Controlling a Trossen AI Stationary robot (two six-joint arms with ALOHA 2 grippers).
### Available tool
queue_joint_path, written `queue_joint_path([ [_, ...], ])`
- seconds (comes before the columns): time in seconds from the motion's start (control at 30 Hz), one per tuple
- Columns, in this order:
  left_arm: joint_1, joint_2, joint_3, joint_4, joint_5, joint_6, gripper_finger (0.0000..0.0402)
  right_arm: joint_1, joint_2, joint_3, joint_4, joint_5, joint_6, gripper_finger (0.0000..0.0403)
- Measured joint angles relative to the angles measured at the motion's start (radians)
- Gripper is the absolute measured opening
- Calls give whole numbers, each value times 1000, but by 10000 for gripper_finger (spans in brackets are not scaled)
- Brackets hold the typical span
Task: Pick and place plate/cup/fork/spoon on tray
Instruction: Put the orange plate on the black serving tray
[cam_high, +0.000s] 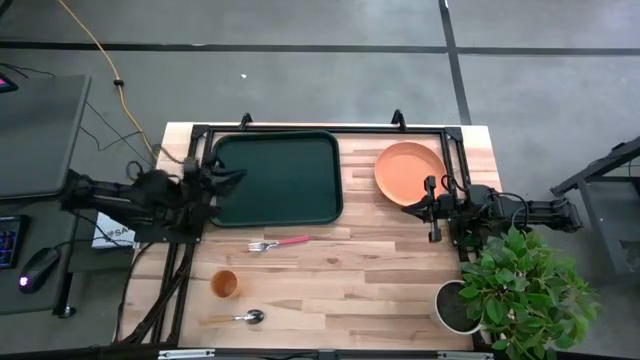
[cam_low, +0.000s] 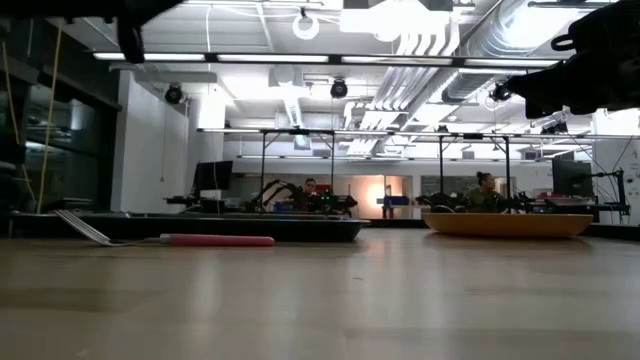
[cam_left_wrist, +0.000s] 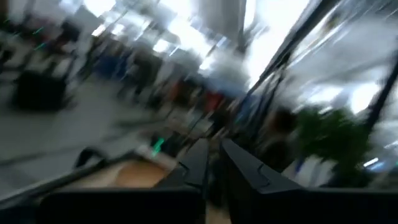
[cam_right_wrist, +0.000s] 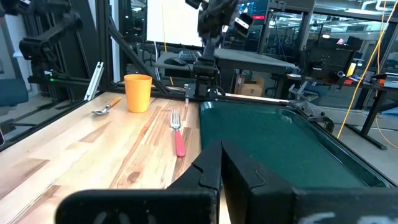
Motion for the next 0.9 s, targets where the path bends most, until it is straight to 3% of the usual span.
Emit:
queue_joint_path([
  [0.17,53,238,205,-248,-22,-109,83,0,0,0,0,0,0,0],
  [0.4,91,368,302,-238,-6,-147,147,0,2,0,49,-2,-21,0],
  [0.53,92,365,312,-236,-6,-148,156,1,1,0,491,-83,201,0],
  [0.7,92,338,311,-235,-7,-102,157,1,5,8,1111,138,393,0],
  [0.77,92,329,311,-238,-7,-86,157,1,9,47,1087,225,403,0],
  [0.9,92,317,311,-238,-7,-64,157,-1,142,237,655,402,467,0],
])
